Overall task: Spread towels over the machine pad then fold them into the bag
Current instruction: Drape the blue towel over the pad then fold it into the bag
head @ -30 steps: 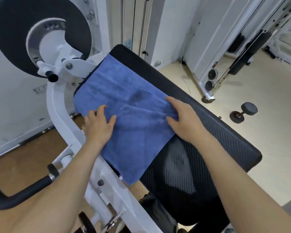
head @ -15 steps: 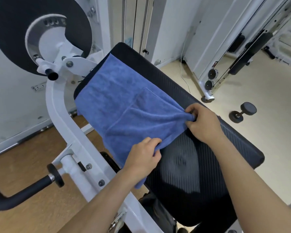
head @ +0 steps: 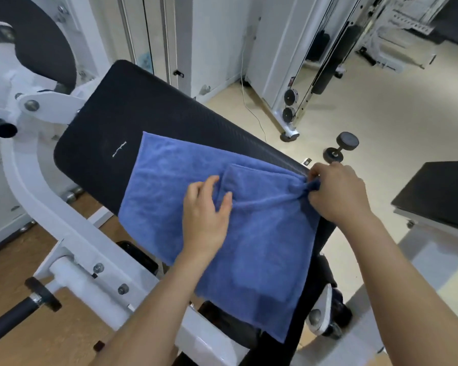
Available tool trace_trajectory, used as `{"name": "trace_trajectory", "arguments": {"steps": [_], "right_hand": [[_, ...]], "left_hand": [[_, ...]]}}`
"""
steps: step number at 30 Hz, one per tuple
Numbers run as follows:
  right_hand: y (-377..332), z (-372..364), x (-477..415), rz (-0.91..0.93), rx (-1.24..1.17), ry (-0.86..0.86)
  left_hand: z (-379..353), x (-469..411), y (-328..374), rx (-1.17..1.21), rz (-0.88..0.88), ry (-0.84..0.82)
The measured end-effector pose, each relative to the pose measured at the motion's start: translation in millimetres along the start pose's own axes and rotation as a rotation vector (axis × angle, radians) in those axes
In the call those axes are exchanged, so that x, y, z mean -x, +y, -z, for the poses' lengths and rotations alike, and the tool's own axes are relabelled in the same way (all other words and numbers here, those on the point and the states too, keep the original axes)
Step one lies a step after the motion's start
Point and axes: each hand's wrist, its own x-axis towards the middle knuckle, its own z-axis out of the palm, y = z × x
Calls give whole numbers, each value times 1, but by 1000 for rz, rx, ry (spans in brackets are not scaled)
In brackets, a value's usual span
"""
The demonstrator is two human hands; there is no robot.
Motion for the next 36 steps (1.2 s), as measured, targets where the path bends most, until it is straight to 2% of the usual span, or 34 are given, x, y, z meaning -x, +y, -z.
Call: {"name": "trace_trajectory", "arguments": {"steps": [3, 7, 12, 16, 19, 22, 25, 28, 32, 36], "right_hand": [[-4, 0, 2, 23, -4, 4], [-6, 9, -1, 26, -119, -96], [-4, 16, -5, 64, -111, -166], [-9, 13, -5, 196, -210, -73], [-16, 13, -4, 310, -381, -62], [-20, 10, -5, 360, -432, -85], [-25, 2, -12, 382, -334, -75], [-32, -3, -17, 399, -235, -49], [-43, -7, -20, 380, -154, 32], [-45, -10, -25, 341, -124, 114]], "left_hand": [[6, -38, -2, -76, 108, -68], [7, -49, 8, -8, 74, -83], [10, -40, 12, 148, 102, -84], [15, -32, 17, 388, 198, -241], [34, -29, 23, 526, 135, -196], [64, -39, 32, 573, 40, -85], [97, -67, 25, 542, 4, 91], [108, -100, -8, 358, 41, 188], [94, -120, -55, 145, 191, 231], [90, -135, -61, 88, 237, 203]]}}
